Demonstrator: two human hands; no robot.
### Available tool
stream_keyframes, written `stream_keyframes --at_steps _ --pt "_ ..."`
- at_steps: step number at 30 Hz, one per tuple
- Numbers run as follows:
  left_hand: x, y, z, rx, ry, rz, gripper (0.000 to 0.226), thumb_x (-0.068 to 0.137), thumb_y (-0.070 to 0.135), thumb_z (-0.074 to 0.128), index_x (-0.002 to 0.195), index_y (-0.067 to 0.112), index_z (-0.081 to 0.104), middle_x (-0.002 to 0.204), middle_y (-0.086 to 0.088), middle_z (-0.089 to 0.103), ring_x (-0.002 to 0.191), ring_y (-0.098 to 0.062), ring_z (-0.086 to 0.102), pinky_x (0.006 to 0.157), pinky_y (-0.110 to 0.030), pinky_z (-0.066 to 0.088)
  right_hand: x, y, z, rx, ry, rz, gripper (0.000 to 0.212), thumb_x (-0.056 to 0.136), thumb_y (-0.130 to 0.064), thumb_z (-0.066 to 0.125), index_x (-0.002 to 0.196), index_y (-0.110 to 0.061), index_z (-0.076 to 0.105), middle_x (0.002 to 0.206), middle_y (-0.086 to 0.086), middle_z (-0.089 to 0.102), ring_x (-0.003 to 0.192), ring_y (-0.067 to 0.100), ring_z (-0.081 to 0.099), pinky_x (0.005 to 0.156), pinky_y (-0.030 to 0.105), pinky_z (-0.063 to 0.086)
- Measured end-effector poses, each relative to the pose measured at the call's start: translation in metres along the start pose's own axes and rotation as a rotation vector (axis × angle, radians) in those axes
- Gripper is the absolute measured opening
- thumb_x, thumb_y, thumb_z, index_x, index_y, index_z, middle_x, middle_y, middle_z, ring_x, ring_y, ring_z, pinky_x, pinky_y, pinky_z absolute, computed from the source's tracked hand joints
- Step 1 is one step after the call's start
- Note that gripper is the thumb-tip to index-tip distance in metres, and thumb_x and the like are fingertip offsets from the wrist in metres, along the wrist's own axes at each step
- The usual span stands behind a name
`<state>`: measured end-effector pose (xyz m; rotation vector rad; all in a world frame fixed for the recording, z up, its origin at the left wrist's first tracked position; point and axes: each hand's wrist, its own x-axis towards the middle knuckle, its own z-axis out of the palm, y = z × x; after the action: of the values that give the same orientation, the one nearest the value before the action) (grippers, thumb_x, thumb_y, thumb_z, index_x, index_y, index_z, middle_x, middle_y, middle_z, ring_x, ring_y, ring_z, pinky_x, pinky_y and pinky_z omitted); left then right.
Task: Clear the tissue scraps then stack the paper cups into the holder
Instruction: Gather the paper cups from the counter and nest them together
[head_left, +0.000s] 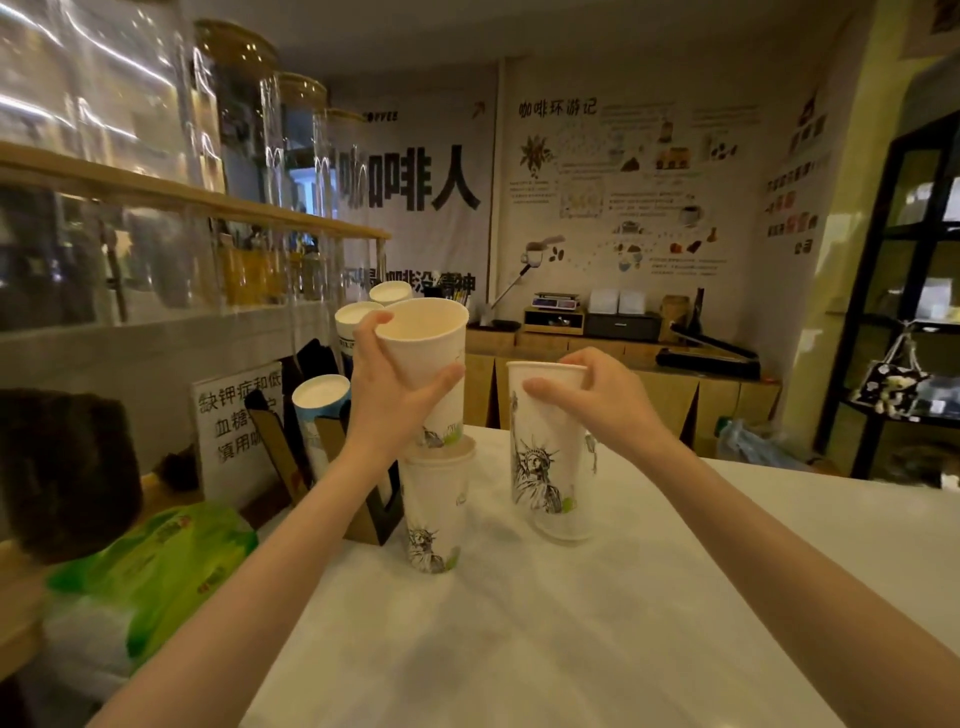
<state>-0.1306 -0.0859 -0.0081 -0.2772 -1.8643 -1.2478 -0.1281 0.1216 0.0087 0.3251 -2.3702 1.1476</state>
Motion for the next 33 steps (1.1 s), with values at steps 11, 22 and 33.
stream_keyframes --at_steps 11,22,33 --pt "-0.027 -0.039 0.013 0.111 -0.297 -0.264 0.077 0.065 0.042 0.074 0.126 0.025 0.029 0.129 -0.002 0.043 0.113 -0.019 0.045 0.089 -0.036 0.049 0.052 -0.038 -0.005 0.178 0.223 -0.179 0.056 0.076 -0.042 0.068 0.118 -0.011 0.051 0.114 0.003 0.05 0.106 0.023 0.054 0.082 0.037 0.054" --pt "-0.064 -0.056 0.03 0.025 -0.203 -0.372 0.097 0.058 0.034 0.082 0.135 0.03 0.024 0.135 0.005 0.042 0.119 -0.009 0.042 0.096 -0.026 0.038 0.049 -0.03 0.061 0.234 -0.041 -0.35 0.056 0.074 -0.042 0.07 0.121 -0.016 0.051 0.13 0.001 0.047 0.118 0.014 0.044 0.098 0.041 0.047" --pt "-0.09 -0.084 0.047 0.061 -0.115 -0.546 0.1 0.055 0.033 0.084 0.135 0.025 0.024 0.126 0.0 0.052 0.112 -0.02 0.052 0.093 -0.039 0.049 0.024 0.026 0.113 0.158 -0.438 -0.267 0.065 0.075 -0.048 0.066 0.13 -0.019 0.049 0.139 -0.003 0.043 0.126 0.012 0.041 0.106 0.035 0.037"
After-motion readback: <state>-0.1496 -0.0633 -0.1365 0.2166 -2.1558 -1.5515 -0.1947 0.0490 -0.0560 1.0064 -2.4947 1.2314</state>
